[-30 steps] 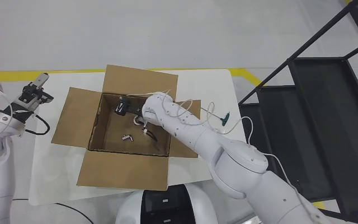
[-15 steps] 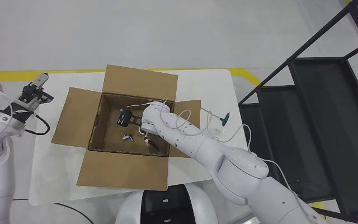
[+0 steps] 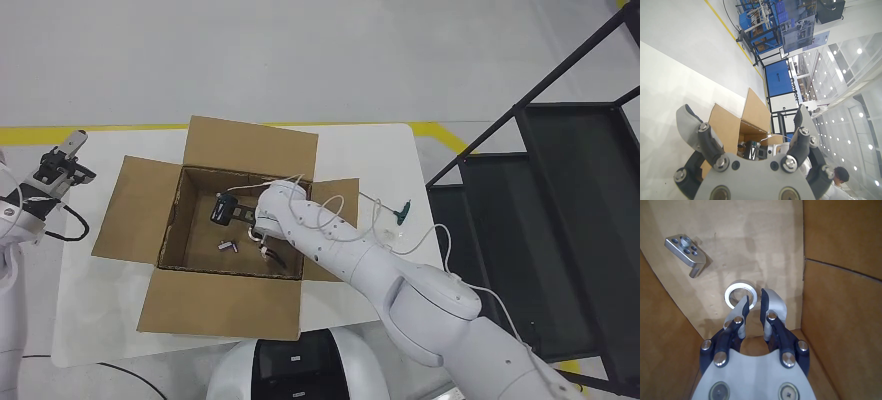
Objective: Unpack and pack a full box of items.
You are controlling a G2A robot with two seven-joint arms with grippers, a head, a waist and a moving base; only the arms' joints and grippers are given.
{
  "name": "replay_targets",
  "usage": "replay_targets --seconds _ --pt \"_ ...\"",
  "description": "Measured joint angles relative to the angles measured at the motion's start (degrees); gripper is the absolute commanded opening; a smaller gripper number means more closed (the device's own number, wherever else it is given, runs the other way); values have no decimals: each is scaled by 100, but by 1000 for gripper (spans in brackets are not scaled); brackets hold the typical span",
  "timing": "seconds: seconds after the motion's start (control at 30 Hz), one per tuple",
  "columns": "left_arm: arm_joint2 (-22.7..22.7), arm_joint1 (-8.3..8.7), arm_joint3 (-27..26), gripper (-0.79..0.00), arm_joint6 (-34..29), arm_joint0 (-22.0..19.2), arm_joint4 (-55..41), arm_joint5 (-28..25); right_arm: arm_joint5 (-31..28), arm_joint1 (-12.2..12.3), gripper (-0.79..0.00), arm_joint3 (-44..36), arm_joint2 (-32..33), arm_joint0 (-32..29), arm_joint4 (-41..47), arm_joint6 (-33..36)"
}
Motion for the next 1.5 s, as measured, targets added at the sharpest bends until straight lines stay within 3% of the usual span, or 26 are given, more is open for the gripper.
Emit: replay_targets --seconds 0.13,0.37,0.5,0.63,0.97,1.17,1.37,1.5 --pt "0 0 0 0 0 0 0 0 57 -54 -539 156 26 20 49 -52" --pt "0 0 0 0 0 0 0 0 41 -162 -477 400 5 39 71 -166" --pt "0 0 0 0 0 0 0 0 0 -236 -563 571 -10 78 82 -237" --pt "0 0 0 0 0 0 0 0 -12 -299 -782 717 -6 124 112 -293" --pt "0 0 0 0 0 0 0 0 -73 -445 -785 1025 30 229 219 -427" --pt "0 0 0 0 0 0 0 0 -297 -440 -785 821 115 343 229 -606" --pt "0 0 0 0 0 0 0 0 -485 -238 -785 138 368 316 149 -634" --pt "0 0 0 0 0 0 0 0 -735 67 -785 -835 784 56 88 -648"
